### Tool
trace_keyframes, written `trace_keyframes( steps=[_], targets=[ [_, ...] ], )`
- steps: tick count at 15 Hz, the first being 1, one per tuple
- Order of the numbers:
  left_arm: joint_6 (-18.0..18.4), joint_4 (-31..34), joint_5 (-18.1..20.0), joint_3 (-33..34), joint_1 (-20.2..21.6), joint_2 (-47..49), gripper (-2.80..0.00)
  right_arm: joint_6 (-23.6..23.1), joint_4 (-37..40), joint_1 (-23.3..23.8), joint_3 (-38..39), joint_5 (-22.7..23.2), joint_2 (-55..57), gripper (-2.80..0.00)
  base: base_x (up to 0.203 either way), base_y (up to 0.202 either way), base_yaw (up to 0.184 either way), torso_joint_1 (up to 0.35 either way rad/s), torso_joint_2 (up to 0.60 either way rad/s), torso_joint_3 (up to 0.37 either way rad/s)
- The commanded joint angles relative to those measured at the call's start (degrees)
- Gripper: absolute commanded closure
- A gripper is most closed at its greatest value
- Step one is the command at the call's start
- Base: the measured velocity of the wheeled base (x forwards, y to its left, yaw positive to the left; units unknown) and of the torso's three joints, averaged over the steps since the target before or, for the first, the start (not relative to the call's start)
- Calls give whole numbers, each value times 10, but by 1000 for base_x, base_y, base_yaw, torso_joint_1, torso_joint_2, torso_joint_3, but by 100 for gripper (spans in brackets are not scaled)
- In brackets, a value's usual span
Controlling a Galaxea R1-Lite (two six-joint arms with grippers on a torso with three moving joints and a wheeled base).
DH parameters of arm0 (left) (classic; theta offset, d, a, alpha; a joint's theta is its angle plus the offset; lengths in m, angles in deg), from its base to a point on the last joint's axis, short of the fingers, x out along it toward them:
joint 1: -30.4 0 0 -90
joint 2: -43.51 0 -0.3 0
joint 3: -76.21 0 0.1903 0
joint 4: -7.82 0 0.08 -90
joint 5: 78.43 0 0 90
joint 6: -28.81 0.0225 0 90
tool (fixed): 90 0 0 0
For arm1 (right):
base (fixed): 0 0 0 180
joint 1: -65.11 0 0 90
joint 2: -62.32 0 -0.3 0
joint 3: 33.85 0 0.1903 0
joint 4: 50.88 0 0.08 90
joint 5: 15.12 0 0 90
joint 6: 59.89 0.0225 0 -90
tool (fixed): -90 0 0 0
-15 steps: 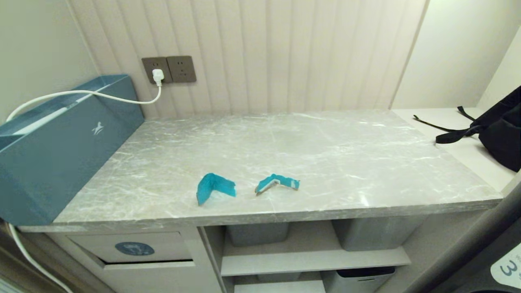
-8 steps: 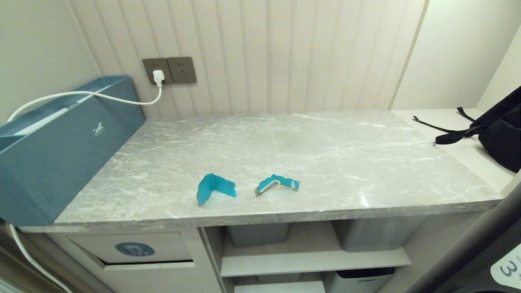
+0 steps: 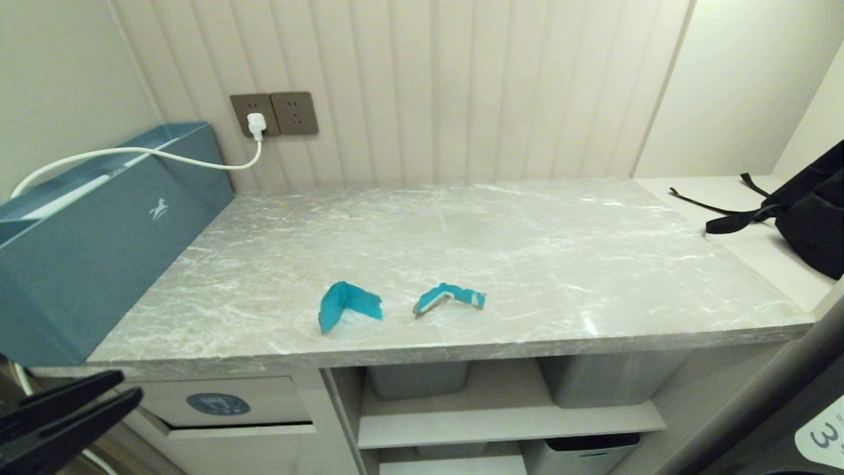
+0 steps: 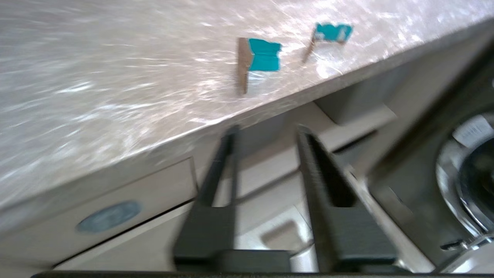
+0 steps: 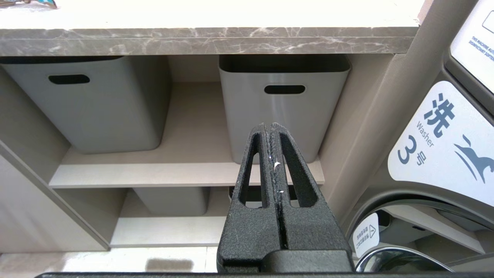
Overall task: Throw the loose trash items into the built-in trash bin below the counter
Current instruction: Pick up the garbage
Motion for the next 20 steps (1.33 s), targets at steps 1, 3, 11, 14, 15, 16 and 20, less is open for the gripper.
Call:
trace_keyframes(
  steps=[1, 3, 11, 14, 15, 16, 20],
  targets=[
    [9, -66, 4, -1, -57, 163, -280, -1, 0, 0, 0, 0, -1, 0, 0, 0, 0, 0, 0, 0],
    [27, -113, -32, 17, -112, 219, -280, -1, 0, 0, 0, 0, -1, 0, 0, 0, 0, 0, 0, 0],
    [61, -164, -169, -56, -144, 388, -280, 0, 0, 0, 0, 0, -1, 0, 0, 0, 0, 0, 0, 0],
    [60, -168, -182, -121, -153, 451, -280, -1, 0, 0, 0, 0, -1, 0, 0, 0, 0, 0, 0, 0],
    [60, -177, -187, -137, -159, 470, -280, -1, 0, 0, 0, 0, -1, 0, 0, 0, 0, 0, 0, 0],
    [60, -192, -189, -143, -161, 485, -280, 0, 0, 0, 0, 0, -1, 0, 0, 0, 0, 0, 0, 0],
    [59, -225, -199, -162, -172, 530, -280, -1, 0, 0, 0, 0, -1, 0, 0, 0, 0, 0, 0, 0]
  ],
)
